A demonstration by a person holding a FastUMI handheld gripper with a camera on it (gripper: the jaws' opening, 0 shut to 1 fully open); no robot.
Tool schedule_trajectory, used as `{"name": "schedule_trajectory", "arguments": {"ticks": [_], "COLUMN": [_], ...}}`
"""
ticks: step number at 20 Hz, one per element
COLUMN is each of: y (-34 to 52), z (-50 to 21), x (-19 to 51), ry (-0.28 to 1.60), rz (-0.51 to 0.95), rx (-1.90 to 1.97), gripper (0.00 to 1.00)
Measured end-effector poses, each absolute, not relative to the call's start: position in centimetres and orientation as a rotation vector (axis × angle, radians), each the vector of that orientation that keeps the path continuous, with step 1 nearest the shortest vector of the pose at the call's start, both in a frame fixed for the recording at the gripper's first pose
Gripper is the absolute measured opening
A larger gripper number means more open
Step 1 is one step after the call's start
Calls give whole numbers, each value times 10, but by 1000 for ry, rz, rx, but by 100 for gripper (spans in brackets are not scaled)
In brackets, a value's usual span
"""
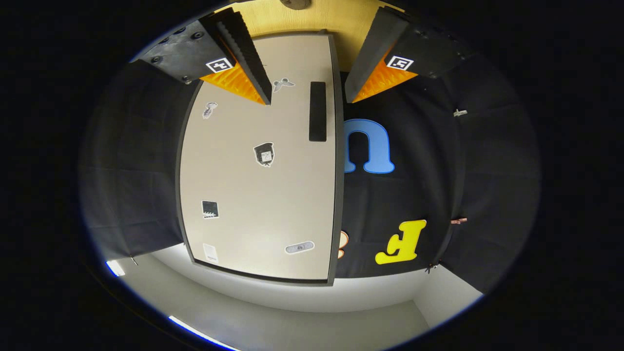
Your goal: Open the shoe cabinet door, grab the shoes and put them into the shoe cabinet, then close the shoe cabinet door.
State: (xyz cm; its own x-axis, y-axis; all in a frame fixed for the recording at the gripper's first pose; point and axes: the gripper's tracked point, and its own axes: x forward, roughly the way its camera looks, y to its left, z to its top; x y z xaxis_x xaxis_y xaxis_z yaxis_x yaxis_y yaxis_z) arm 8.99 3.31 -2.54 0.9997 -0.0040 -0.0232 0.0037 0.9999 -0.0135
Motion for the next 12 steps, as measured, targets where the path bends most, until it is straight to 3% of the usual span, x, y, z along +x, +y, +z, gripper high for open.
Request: {"name": "schedule_trajectory", "arguments": {"ticks": [12], "y": [42], "z": [-73], "x": [205], "ry": [119], "rz": [-47], "rx": [9], "gripper": [95]}}
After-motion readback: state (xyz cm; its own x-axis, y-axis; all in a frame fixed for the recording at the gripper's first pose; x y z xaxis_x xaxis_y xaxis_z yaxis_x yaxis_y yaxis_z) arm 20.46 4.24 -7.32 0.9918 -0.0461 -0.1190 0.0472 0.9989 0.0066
